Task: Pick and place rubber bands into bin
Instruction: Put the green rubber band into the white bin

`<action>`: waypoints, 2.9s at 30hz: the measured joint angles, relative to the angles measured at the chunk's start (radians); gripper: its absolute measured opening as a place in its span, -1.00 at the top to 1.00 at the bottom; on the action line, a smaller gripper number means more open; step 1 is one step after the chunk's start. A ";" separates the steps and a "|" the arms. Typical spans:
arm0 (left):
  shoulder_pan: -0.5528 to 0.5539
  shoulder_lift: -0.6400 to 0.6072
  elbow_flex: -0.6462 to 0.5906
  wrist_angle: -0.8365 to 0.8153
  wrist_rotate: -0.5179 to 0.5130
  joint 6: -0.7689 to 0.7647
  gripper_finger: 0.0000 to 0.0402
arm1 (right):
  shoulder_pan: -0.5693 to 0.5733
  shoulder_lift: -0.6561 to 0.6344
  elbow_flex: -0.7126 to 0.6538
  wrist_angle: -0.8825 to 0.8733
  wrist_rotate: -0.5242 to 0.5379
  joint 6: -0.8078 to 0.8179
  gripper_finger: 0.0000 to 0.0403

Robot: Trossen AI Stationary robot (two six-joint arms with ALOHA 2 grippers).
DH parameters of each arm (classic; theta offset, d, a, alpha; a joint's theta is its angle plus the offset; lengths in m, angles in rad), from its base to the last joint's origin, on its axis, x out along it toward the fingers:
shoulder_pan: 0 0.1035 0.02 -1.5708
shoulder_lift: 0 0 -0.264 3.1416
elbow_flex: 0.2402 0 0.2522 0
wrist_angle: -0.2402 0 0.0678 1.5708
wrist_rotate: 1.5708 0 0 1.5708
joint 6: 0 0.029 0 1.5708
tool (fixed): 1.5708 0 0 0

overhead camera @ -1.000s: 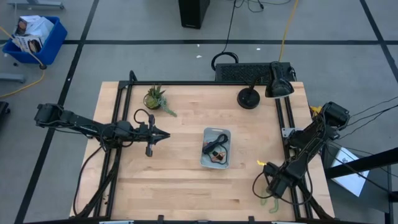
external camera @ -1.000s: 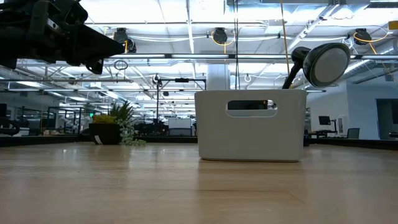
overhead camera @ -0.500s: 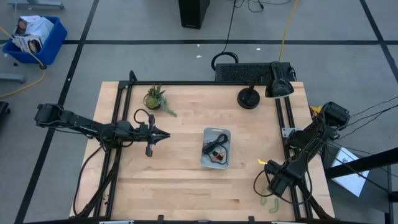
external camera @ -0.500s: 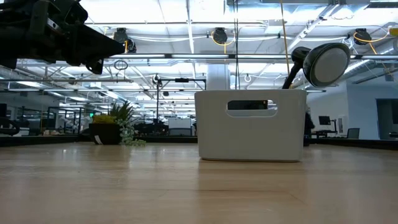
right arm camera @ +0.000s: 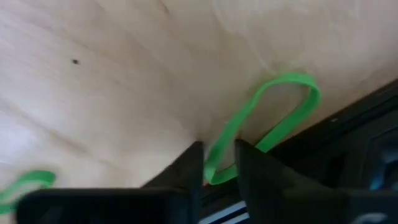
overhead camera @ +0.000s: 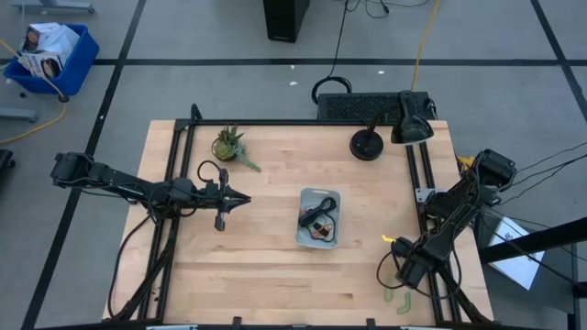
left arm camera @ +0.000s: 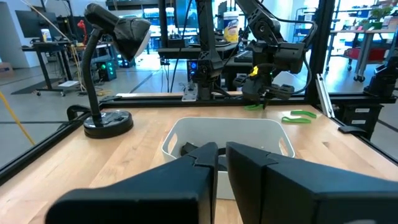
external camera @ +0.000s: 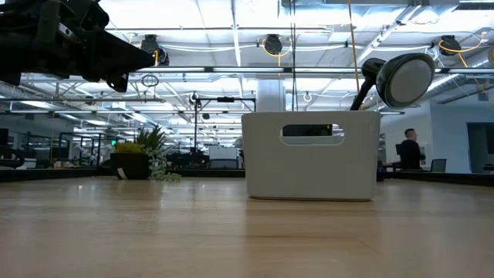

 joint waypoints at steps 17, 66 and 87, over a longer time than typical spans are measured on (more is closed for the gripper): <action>0.000 0.000 0.000 0.000 0.000 0.000 0.79 | -0.077 0.003 0.149 -0.117 0.247 -0.256 0.99; 0.000 0.000 0.000 -0.022 -0.034 0.023 0.79 | -0.927 0.010 0.170 0.686 0.308 -1.513 0.41; 0.000 0.000 0.000 -0.081 -0.028 0.003 0.79 | -0.197 -0.097 0.284 0.160 0.460 -1.157 0.25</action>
